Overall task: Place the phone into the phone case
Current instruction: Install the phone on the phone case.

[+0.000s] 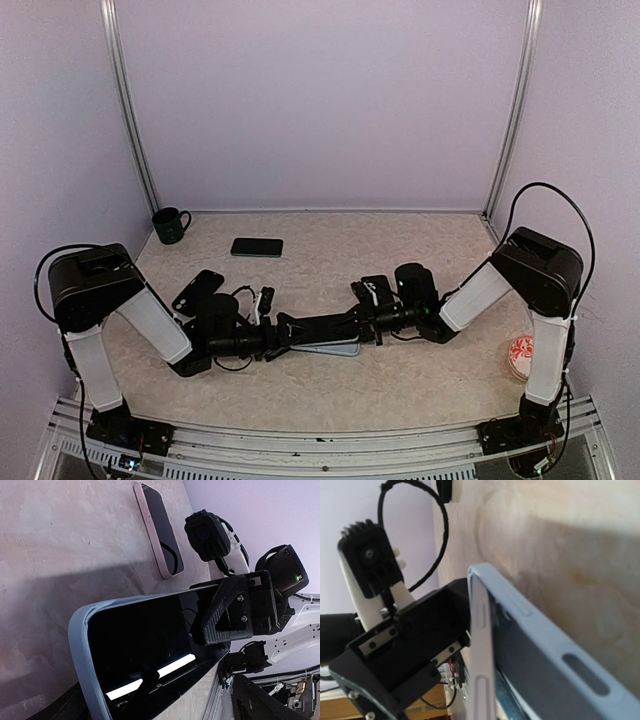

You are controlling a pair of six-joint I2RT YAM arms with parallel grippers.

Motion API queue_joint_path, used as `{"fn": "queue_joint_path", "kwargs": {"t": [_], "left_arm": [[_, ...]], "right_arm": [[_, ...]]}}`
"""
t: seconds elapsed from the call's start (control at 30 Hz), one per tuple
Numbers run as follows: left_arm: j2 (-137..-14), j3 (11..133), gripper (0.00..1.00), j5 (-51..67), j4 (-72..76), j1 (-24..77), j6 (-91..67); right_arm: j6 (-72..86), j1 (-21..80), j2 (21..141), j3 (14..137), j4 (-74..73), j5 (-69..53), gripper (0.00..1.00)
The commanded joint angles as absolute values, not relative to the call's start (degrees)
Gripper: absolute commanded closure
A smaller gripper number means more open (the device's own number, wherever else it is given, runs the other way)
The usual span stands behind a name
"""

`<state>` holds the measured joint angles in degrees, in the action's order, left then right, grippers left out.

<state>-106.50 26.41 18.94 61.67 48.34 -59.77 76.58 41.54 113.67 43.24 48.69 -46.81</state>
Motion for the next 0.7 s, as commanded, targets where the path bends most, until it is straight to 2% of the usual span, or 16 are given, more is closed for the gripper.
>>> {"fn": "queue_joint_path", "kwargs": {"t": [0.0,0.27,0.67], "left_arm": [[-105.3,27.4,0.09,20.2,62.2,48.8,-58.9],[-104.3,27.5,0.13,21.7,64.0,48.9,-58.4],[-104.3,28.0,0.26,24.3,65.1,49.5,-58.0]], "right_arm": [[75.7,42.3,113.8,43.6,54.0,-49.4,1.00],[74.8,42.9,114.3,43.9,53.5,-50.7,1.00],[69.9,43.3,115.0,44.7,47.2,-50.5,1.00]]}}
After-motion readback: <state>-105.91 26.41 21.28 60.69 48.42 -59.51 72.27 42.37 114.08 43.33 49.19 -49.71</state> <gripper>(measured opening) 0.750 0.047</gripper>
